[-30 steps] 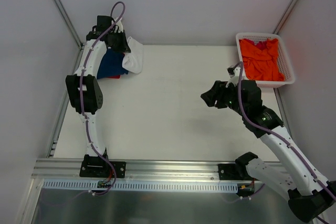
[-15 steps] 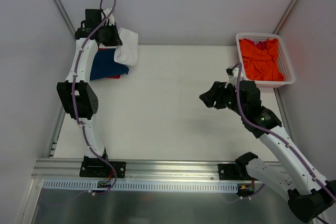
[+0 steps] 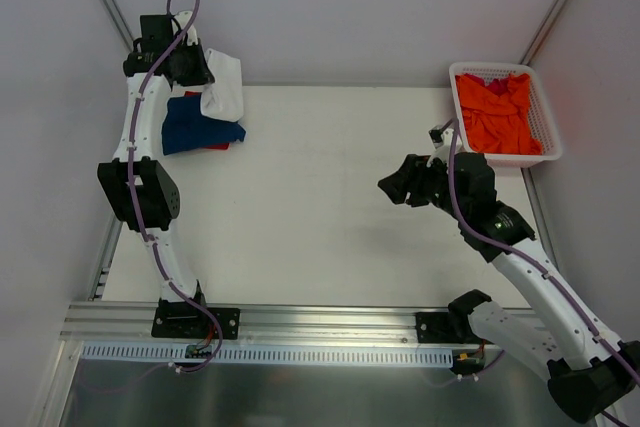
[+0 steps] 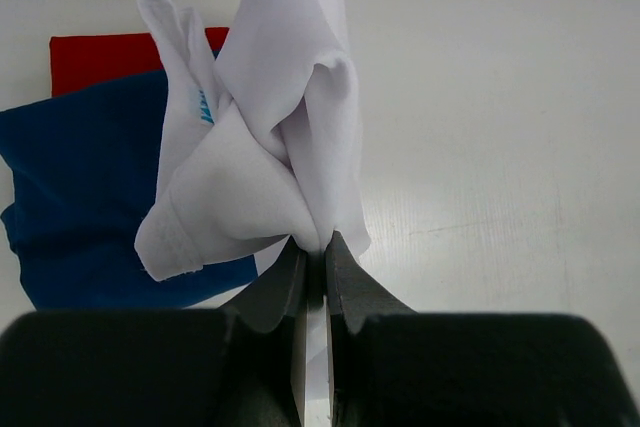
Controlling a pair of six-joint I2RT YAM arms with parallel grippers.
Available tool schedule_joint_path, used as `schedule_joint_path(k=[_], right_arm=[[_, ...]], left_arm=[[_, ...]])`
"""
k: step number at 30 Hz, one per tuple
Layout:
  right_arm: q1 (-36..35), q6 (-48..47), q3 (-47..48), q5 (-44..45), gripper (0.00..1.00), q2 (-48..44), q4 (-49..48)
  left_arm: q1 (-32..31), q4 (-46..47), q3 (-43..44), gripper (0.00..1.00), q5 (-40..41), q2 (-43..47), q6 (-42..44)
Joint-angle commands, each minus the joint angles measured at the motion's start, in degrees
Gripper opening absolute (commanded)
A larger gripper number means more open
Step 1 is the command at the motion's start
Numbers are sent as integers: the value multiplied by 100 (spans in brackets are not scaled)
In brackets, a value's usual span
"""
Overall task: Fold and stack the t-shirts
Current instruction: Neatly place the folded tshirt to the corner
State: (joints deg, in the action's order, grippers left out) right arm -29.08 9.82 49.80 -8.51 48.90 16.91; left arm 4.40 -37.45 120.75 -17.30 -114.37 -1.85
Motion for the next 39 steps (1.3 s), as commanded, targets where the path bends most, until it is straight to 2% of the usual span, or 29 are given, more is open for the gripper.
schedule_joint_path(k=[1,11,15,23,29,39], right_arm=[[43,37,-67,-133,58,-4,-240],[131,19,-76,-230,58,31,-232],[140,37,-85,-273,58,-4,-232],[166,63,-155,-300,58,66,-302],[175,55,-155,-326,58,49,-328],[271,81,-269,-423,58,-153,-258]], left_arm=[[69,27,212,0,-2,231,132],[315,19,212,0,7,-85,132],[517,27,247,0,-229,-384,1],[500,19,274,0,-415,-472,-26],[526,27,160,0,-151,-692,26],[676,19,203,0,771,-1166,44]])
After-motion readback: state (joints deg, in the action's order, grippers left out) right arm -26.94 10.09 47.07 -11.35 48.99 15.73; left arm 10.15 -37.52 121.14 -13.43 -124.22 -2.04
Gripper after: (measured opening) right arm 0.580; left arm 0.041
